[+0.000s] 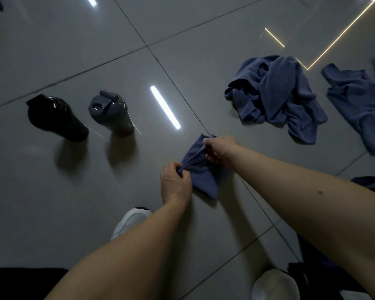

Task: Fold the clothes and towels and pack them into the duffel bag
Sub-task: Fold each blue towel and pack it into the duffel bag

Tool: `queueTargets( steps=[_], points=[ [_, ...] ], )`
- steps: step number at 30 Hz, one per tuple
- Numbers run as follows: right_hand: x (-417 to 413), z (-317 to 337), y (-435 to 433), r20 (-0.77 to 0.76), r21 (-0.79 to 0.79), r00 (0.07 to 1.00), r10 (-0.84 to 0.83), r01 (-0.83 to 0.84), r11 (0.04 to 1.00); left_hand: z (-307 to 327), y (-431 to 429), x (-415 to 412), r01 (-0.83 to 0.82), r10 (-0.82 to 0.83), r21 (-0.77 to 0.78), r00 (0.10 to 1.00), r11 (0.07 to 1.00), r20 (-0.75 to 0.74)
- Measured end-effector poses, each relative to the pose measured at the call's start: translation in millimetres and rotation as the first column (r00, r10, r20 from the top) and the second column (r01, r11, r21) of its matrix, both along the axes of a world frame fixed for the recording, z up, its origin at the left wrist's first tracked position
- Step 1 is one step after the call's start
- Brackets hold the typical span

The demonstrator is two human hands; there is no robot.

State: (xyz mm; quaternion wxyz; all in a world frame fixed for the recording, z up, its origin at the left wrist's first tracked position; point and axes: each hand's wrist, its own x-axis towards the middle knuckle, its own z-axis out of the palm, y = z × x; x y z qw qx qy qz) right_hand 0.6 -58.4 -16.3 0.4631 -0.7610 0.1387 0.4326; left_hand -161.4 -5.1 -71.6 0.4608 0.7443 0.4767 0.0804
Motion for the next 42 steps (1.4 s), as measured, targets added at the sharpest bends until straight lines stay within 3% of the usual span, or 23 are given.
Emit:
queueTargets(
  steps=[3, 5, 7, 9, 13, 16, 23, 27, 30, 32, 34, 37, 38, 40, 42],
  points=[
    [-11, -1, -3, 0.003, 0.175, 1.0, 0.004, -0.005, 0.984, 0, 0, -1, -0.017, 0.017, 0.01, 1.0, 1.0, -0.007],
    [-20, -6, -15, 0.229, 0.082, 0.969, 0.088, -0.109, 0.991, 0, 2, -1, -0.023, 0.024, 0.018, 1.0, 1.0, -0.017],
    [-35, -9, -34, 0.527, -0.166, 0.795, 0.3, -0.249, 0.954, -2, 4, 0, -0.011, 0.014, 0.053, 0.999, 0.999, -0.048],
    [-55, -12, -55, 0.668, -0.319, 0.577, 0.47, -0.348, 0.881, -2, 5, 1, 0.012, -0.003, 0.108, 0.997, 0.994, -0.081],
    [-84, -28, -84, 0.462, -0.666, 0.291, 0.838, -0.509, 0.544, -3, 7, 9, 0.109, -0.088, 0.244, 0.992, 0.964, -0.093],
    [-95, -39, -92, 0.429, -0.725, 0.204, 0.88, -0.503, 0.47, -6, 11, 17, 0.163, -0.146, 0.187, 0.984, 0.969, -0.101],
    [-115, -56, -94, 0.362, -0.725, 0.098, 0.927, -0.596, 0.346, -12, 23, 23, 0.168, -0.145, 0.116, 0.972, 0.979, -0.186],
    [-98, -51, -98, 0.261, -0.663, 0.034, 0.965, -0.72, 0.205, -12, 25, 25, 0.164, -0.139, 0.1, 0.966, 0.981, -0.219],
    [-94, -46, -104, 0.379, -0.635, 0.07, 0.923, -0.706, 0.314, -7, 21, 26, 0.164, -0.134, 0.123, 0.966, 0.979, -0.221],
    [-93, -44, -108, 0.476, -0.65, 0.039, 0.879, -0.658, 0.38, -2, 20, 31, 0.168, -0.138, 0.134, 0.968, 0.977, -0.208],
    [-92, -44, -113, 0.448, -0.658, -0.016, 0.894, -0.683, 0.318, 2, 20, 37, 0.198, -0.164, 0.14, 0.961, 0.97, -0.224],
    [-94, -47, -118, 0.32, -0.664, -0.101, 0.942, -0.733, 0.147, 4, 21, 42, 0.265, -0.215, 0.145, 0.933, 0.953, -0.29],
    [-95, -47, -118, 0.335, -0.652, -0.082, 0.938, -0.739, 0.168, 3, 22, 44, 0.281, -0.229, 0.129, 0.92, 0.951, -0.317],
    [-93, -44, -113, 0.44, -0.639, 0.017, 0.898, -0.696, 0.326, 4, 24, 49, 0.295, -0.251, 0.072, 0.9, 0.953, -0.355],
    [-82, -42, -107, 0.488, -0.711, 0.08, 0.869, -0.541, 0.449, 6, 27, 54, 0.295, -0.266, 0.014, 0.879, 0.955, -0.396]
  ],
)
